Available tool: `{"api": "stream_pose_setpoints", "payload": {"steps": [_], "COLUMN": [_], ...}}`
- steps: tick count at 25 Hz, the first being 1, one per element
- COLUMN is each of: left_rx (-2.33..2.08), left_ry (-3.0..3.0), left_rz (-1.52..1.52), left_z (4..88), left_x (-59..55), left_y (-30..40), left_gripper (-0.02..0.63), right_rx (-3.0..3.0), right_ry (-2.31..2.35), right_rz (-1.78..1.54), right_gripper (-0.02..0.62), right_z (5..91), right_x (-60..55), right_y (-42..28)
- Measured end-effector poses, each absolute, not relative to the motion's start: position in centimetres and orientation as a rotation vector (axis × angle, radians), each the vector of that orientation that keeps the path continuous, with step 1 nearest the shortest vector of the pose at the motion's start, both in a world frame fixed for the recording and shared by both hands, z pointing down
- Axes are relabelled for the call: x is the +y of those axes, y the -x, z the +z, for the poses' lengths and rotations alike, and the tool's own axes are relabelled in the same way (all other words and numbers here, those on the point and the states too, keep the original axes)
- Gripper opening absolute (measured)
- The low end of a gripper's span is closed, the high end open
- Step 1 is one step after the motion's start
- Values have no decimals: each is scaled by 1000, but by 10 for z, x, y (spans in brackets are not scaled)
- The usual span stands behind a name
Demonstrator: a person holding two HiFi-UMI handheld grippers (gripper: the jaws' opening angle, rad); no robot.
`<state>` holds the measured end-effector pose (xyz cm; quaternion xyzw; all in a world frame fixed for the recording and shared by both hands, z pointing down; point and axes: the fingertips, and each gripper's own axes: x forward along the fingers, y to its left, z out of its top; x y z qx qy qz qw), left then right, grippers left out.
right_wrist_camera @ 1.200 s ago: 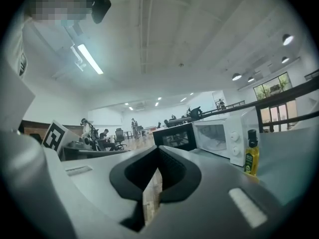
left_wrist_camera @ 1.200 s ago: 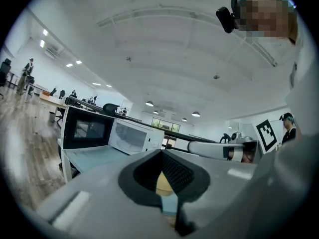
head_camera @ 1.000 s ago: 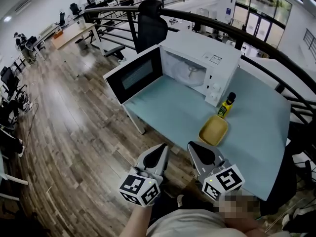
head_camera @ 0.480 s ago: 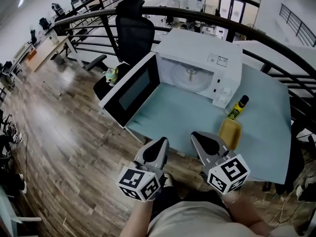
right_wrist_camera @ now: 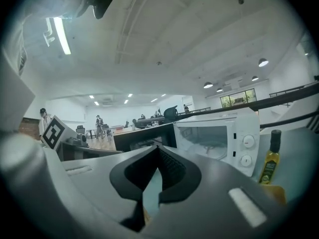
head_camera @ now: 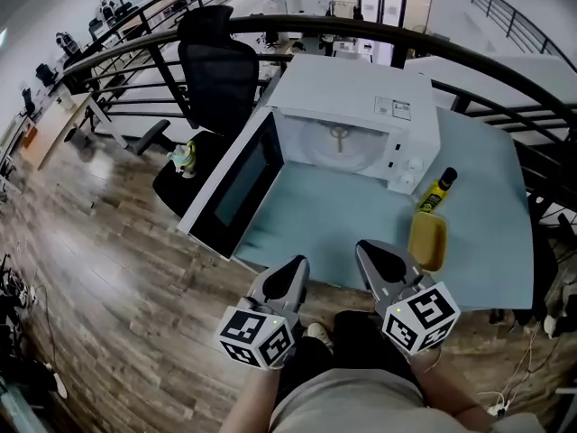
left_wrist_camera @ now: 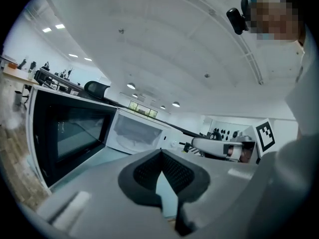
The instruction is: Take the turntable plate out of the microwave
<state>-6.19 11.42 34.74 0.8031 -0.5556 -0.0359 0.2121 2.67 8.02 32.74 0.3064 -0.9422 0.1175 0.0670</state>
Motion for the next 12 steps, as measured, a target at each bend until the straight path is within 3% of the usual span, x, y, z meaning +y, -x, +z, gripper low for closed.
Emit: {"api": "stream_pose_setpoints", "payload": {"steps": [12], "left_rx": [-1420], "left_ry": [-2239], "left_rz": [-67], "left_z": [365], "left_x": [103], "left_y": [58], "left_gripper": [6], "right_rx": [-2807], "right_ry": [-908], "right_rz": [401], "right_gripper": [15], "right_z": [343], "right_x": [72], "right_y": [-7]}}
